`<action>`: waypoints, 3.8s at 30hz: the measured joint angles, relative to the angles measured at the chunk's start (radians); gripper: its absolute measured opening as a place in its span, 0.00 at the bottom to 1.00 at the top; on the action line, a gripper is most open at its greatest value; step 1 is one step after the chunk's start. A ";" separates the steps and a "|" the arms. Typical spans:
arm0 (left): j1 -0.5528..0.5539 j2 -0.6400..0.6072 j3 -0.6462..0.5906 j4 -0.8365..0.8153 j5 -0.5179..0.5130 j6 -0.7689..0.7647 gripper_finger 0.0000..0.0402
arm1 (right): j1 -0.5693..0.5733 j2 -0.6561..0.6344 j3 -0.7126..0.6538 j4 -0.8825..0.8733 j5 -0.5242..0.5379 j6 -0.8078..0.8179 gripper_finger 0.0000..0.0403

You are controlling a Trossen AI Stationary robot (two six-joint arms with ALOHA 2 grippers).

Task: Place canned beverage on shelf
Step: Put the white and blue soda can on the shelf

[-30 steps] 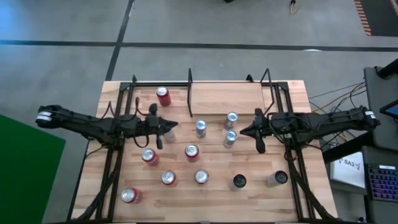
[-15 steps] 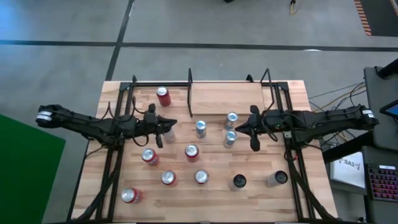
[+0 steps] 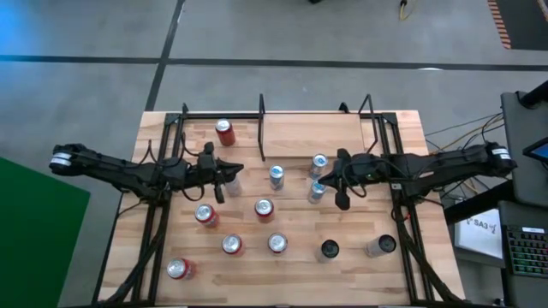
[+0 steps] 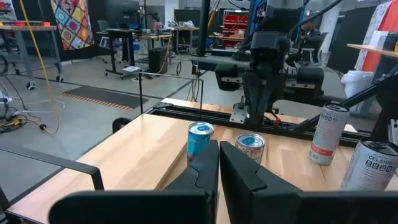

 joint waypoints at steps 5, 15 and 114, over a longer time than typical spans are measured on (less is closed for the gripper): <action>0.000 0.000 0.000 0.000 -0.001 0.008 0.00 | 0.007 0.043 0.053 -0.113 0.000 -0.117 0.02; 0.001 0.000 0.000 0.033 -0.007 0.055 0.00 | 0.007 0.084 0.111 -0.158 0.000 -0.212 0.04; 0.003 0.000 0.043 0.034 -0.009 0.155 0.00 | 0.011 0.269 0.225 -0.264 0.025 0.075 0.56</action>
